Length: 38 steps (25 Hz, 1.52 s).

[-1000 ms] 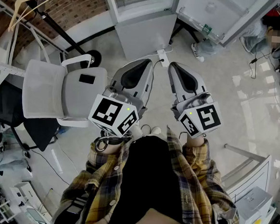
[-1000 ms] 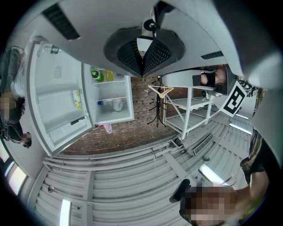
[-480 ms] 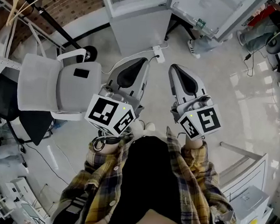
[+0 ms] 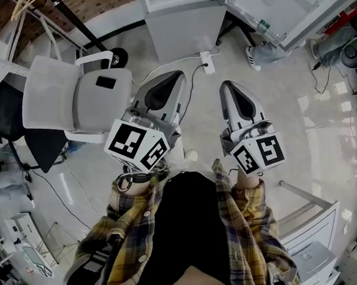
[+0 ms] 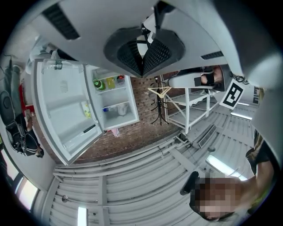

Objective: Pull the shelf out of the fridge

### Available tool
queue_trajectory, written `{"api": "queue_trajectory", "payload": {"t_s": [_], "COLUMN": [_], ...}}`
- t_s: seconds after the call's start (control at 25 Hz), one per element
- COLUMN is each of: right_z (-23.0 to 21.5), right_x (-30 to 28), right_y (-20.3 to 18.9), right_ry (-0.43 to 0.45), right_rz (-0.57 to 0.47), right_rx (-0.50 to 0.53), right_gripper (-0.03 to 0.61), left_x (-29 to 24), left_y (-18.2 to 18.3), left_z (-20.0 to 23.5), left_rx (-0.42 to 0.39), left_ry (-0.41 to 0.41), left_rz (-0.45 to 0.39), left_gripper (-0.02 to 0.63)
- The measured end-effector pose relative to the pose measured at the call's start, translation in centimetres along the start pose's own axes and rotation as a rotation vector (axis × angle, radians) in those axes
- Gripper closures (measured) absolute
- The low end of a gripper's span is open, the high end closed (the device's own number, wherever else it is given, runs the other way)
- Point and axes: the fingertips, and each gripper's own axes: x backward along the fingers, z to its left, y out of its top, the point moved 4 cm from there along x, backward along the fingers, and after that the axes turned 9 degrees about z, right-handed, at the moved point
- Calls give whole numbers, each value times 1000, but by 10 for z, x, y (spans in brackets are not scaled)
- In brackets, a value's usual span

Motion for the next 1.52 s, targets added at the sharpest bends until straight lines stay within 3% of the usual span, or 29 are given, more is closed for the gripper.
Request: {"api": "queue_trajectory", "payload": {"t_s": [0.96,1.52], "right_z": [-81,-103], "right_x": [-222,-296], "right_y": [52,61], "right_ry": [-27,5], "right_rz": [-13,1], "right_rx": [-67,-113], "right_gripper": [560,560], "left_x": [-126,-165], "left_y": [74,84], "left_z": [194,249], "left_rx": [1,23], "left_ry": [-36,-49], "left_rz": [-9,10], "left_gripper": [610,610]}}
